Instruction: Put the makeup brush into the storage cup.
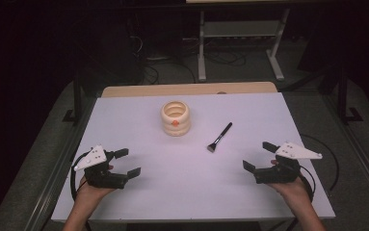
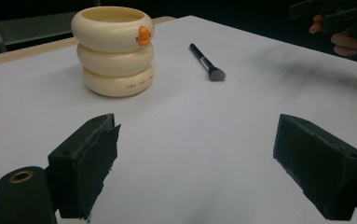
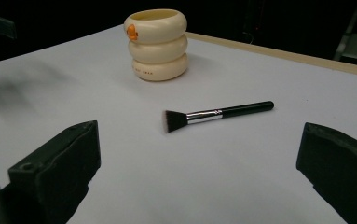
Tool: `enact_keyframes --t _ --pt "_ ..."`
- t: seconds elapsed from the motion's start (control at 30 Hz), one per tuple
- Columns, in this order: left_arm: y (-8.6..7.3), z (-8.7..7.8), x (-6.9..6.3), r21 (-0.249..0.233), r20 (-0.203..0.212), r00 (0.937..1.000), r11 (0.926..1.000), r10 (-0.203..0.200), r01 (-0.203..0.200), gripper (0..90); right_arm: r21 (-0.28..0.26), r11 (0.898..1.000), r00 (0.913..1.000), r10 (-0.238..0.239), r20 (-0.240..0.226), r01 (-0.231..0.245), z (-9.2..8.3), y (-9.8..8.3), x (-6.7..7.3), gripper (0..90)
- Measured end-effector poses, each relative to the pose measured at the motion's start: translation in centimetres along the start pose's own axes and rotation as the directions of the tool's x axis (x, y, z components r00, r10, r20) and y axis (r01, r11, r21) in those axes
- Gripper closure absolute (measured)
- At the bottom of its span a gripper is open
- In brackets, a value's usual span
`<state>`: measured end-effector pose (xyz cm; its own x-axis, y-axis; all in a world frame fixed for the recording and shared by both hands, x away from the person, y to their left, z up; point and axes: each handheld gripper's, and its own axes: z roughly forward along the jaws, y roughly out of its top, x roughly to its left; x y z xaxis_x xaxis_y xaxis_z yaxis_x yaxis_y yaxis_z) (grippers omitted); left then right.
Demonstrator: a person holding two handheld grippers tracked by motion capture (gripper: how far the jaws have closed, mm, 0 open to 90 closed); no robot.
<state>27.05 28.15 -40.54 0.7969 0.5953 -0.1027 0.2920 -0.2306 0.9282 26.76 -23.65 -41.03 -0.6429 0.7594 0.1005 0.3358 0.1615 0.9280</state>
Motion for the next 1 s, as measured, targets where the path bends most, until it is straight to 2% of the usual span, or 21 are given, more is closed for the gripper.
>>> enact_keyframes --t 0.13,0.37,0.53,0.57,0.87,1.0 --pt "0.0 0.1 -0.1 -0.004 -0.002 1.0000 1.0000 -0.002 0.002 13.1 -0.007 1.000 1.0000 -0.007 0.005 0.007 0.1 0.0 0.0 0.0" --pt "-0.2 0.4 -0.4 0.005 0.019 0.9998 1.0000 0.008 -0.008 13.0 -0.003 1.000 1.0000 -0.008 -0.001 0.007 0.7 0.3 0.0 0.0" --pt "-0.5 0.4 -0.3 -0.002 0.028 0.9996 1.0000 -0.008 0.008 13.0 -0.020 1.000 0.9999 -0.012 0.000 0.012 1.4 0.9 -0.1 0.0" --pt "-0.5 0.5 -0.3 0.003 0.026 0.9997 1.0000 0.002 -0.002 13.0 -0.020 1.000 1.0000 -0.009 -0.002 0.009 1.7 1.0 -0.2 0.0" --pt "-0.5 0.3 -0.4 -0.001 0.026 0.9997 1.0000 0.000 0.000 13.0 -0.028 1.000 0.9999 -0.009 -0.007 0.008 2.3 1.4 -0.6 0.0" --pt "-0.4 0.3 -0.5 -0.004 0.028 0.9996 0.9999 0.009 -0.009 13.0 -0.014 1.000 0.9998 -0.010 -0.018 0.009 2.8 1.6 -0.6 0.0"
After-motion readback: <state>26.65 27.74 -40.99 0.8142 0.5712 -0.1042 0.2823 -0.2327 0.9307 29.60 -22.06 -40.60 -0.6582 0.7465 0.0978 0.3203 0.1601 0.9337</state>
